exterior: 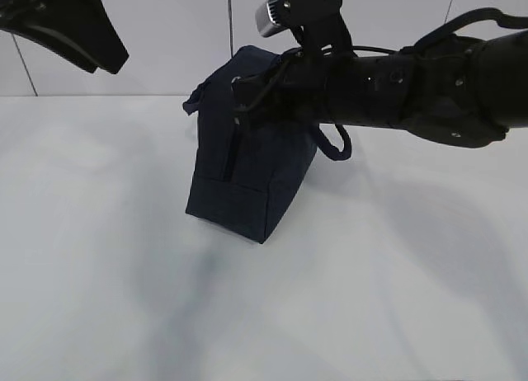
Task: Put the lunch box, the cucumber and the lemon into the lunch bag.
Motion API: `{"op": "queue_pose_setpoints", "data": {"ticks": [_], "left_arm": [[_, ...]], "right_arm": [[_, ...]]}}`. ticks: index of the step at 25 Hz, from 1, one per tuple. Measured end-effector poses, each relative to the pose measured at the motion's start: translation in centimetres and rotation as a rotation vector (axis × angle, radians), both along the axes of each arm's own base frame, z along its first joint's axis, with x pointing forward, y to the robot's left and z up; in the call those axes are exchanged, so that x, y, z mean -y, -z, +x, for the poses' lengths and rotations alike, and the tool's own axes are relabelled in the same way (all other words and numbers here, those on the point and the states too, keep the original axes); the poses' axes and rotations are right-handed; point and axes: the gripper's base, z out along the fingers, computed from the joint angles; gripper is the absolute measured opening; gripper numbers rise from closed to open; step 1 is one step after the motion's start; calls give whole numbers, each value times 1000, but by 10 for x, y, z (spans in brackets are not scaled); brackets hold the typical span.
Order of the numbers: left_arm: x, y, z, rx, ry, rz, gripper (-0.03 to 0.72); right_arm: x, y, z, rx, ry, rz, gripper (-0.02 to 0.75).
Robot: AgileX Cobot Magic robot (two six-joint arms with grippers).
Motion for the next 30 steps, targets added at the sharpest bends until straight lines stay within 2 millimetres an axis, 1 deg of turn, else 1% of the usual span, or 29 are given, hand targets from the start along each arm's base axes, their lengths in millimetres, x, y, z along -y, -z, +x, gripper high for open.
{"op": "queue_pose_setpoints", "data": {"ticks": [2, 5, 10, 14, 19, 21, 23, 27, 28, 30], "left_arm": [[0, 4, 3, -5, -2, 12, 235], [0, 17, 4, -42, 6, 33, 235], [-2, 53, 0, -113, 49, 87, 235], [-3, 78, 2, -65, 72, 102, 235], [-1, 101, 14, 86, 101, 100, 237], [2, 108, 17, 113, 124, 89, 246], [6, 112, 21, 138, 153, 65, 274], [15, 124, 31, 151, 169, -7, 391], [17, 129, 34, 153, 166, -15, 408], [20, 139, 41, 167, 166, -17, 419]], "right_arm": [[0, -3, 2, 7, 7, -7, 0], [0, -8, 5, 19, 19, -16, 0], [1, -14, 8, 28, 39, -31, 0], [2, -13, 9, 28, 48, -54, 0], [2, -12, 9, 35, 44, -77, 0], [2, -12, 9, 34, 45, -79, 0], [2, -12, 9, 34, 46, -81, 0], [3, -13, 9, 35, 47, -84, 0], [3, -13, 9, 33, 50, -86, 0], [4, -12, 9, 29, 57, -93, 0]]}}
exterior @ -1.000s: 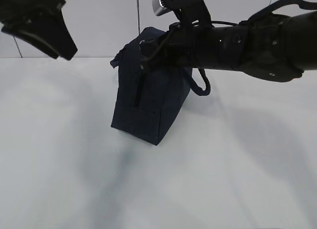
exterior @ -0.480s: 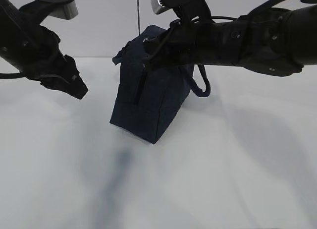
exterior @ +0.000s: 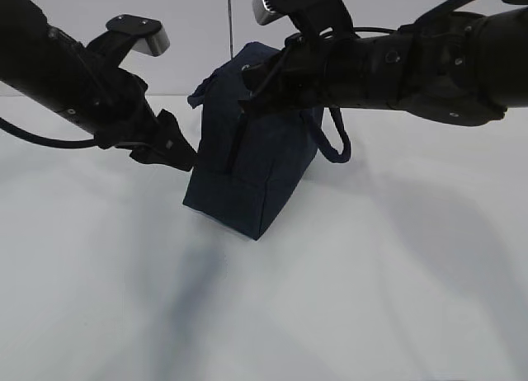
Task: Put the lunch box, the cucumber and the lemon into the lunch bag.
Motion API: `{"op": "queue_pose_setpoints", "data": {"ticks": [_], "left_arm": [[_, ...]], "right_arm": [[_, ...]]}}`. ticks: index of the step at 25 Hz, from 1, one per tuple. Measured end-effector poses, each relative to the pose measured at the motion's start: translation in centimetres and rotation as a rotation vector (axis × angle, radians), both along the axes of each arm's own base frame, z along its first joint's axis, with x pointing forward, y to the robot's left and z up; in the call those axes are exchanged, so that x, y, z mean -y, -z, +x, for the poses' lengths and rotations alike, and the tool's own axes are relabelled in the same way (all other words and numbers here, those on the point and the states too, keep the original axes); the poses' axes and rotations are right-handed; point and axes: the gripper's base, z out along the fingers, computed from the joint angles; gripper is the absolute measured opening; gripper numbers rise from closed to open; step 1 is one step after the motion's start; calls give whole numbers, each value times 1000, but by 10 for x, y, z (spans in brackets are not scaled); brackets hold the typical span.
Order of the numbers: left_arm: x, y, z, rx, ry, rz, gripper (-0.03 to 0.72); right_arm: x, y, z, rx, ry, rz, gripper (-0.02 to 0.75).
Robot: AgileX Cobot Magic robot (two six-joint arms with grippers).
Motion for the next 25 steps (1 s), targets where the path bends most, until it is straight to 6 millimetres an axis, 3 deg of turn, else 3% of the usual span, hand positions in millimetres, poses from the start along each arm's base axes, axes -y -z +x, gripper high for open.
{"op": "queue_pose_setpoints", "data": {"ticks": [14, 16, 19, 20, 22, 25], "left_arm": [[17, 35, 25, 107, 46, -106, 403], [18, 42, 28, 96, 35, -116, 323], [18, 44, 29, 98, 26, -121, 99], [18, 44, 29, 99, 27, -121, 55], [18, 44, 29, 100, 29, -120, 11], [19, 44, 29, 95, 35, -123, 2]], "right_arm": [[1, 0, 0, -3, 8, -6, 0], [1, 0, 0, -3, 8, -6, 0], [1, 0, 0, -3, 8, -6, 0], [1, 0, 0, -3, 8, -6, 0], [1, -1, 1, 0, 9, -5, 0], [1, -5, 3, 7, 17, -7, 0]]}}
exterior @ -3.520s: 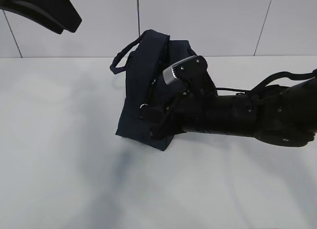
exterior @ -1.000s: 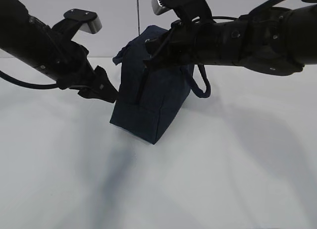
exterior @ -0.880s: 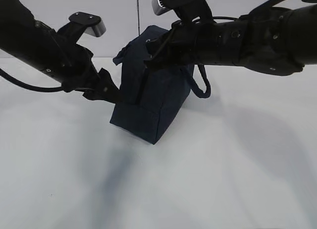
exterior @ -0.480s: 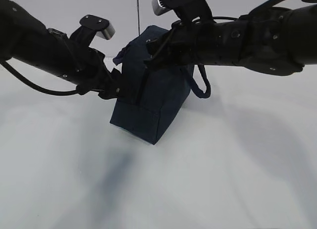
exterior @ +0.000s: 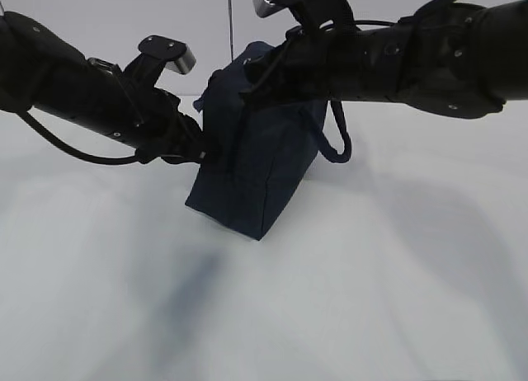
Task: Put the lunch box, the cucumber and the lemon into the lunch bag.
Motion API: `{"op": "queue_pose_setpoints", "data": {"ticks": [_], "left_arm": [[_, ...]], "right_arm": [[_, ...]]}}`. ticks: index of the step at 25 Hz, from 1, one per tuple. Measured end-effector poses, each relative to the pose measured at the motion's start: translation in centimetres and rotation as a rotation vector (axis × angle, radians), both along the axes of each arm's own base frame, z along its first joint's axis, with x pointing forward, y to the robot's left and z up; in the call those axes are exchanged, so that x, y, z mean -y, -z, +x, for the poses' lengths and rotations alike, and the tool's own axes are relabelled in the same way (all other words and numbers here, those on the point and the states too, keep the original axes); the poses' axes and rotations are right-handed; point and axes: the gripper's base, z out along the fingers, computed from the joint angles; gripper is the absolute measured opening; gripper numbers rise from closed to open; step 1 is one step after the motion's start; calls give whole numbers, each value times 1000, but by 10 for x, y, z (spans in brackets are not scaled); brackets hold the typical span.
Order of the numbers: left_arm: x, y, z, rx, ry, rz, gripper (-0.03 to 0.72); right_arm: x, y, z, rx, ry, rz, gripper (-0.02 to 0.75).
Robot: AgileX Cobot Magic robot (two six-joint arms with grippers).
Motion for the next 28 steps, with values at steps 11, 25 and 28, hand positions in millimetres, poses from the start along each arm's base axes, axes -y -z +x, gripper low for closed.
{"op": "queue_pose_setpoints", "data": {"ticks": [11, 25, 28], "left_arm": [[-2, 12, -9, -55, 17, 9, 0], [-4, 15, -17, -82, 19, 8, -1], [-4, 13, -18, -78, 23, 5, -1]], "right_arm": [[5, -15, 10, 7, 98, -46, 0], [23, -16, 23, -73, 235, 25, 0], [25, -16, 31, -78, 262, 36, 0]]}}
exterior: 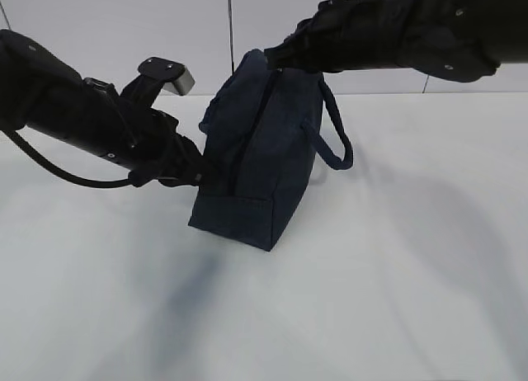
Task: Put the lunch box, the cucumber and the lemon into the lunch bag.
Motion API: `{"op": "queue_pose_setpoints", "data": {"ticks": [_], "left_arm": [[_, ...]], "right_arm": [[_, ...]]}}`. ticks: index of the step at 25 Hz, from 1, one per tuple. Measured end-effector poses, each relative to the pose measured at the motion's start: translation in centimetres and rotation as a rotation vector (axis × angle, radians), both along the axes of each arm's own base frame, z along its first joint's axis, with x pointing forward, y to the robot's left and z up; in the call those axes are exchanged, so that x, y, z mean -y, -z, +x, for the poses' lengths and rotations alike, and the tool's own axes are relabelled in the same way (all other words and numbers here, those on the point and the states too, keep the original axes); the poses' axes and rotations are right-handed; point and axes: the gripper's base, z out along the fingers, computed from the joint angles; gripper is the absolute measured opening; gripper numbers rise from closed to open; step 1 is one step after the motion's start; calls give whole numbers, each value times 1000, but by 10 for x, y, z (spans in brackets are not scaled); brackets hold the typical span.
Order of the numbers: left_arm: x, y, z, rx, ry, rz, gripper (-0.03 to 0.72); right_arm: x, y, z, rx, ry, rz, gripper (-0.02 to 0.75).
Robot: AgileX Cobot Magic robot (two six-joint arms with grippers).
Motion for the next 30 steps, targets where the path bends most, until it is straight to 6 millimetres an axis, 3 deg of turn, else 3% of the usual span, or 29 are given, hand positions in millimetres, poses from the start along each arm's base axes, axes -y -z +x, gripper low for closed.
{"op": "queue_pose_setpoints", "data": {"ticks": [18, 30], "left_arm": [[1, -2, -5, -23, 31, -13, -1], [1, -3, -6, -27, 30, -22, -1]], "right_arm": [[-11, 2, 40, 57, 34, -101, 0], [-2, 10, 66, 59, 92, -95, 0]]}}
